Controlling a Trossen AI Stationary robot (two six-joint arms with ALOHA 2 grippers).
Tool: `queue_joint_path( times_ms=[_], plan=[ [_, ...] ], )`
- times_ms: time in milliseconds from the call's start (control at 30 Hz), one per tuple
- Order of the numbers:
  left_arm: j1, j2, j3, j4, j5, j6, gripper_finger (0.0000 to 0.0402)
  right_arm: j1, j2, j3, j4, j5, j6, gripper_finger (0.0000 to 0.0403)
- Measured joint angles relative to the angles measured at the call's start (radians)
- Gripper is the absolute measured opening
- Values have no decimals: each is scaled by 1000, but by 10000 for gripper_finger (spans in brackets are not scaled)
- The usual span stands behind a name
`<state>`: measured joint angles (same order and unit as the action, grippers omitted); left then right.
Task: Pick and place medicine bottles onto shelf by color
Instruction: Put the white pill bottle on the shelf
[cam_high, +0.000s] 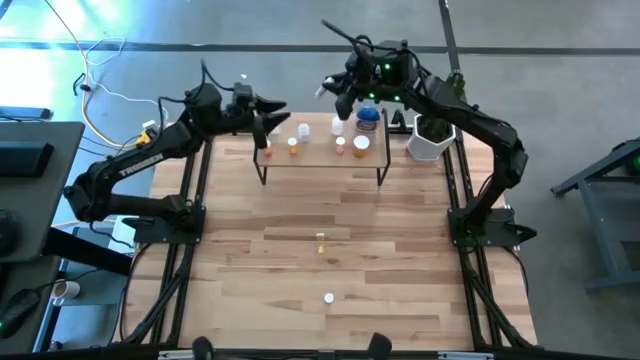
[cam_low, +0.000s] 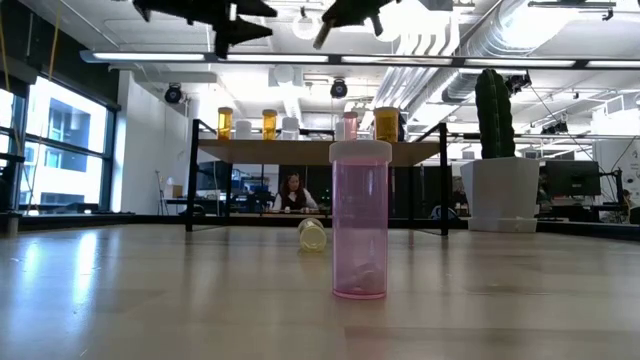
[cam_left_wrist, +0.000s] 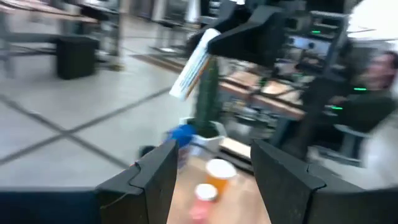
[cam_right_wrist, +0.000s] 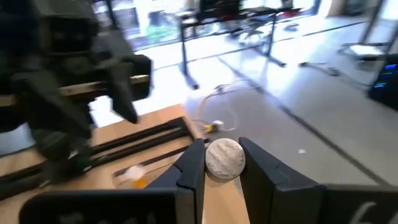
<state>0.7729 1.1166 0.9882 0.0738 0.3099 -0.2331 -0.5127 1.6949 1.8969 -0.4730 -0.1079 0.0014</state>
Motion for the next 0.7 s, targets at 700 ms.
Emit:
queue_joint_path(
  times_ms=[700],
  plan=[
    [-25,-83,31,-244,-361,119,192,-25,133,0,-17,78,52,59]
  ],
)
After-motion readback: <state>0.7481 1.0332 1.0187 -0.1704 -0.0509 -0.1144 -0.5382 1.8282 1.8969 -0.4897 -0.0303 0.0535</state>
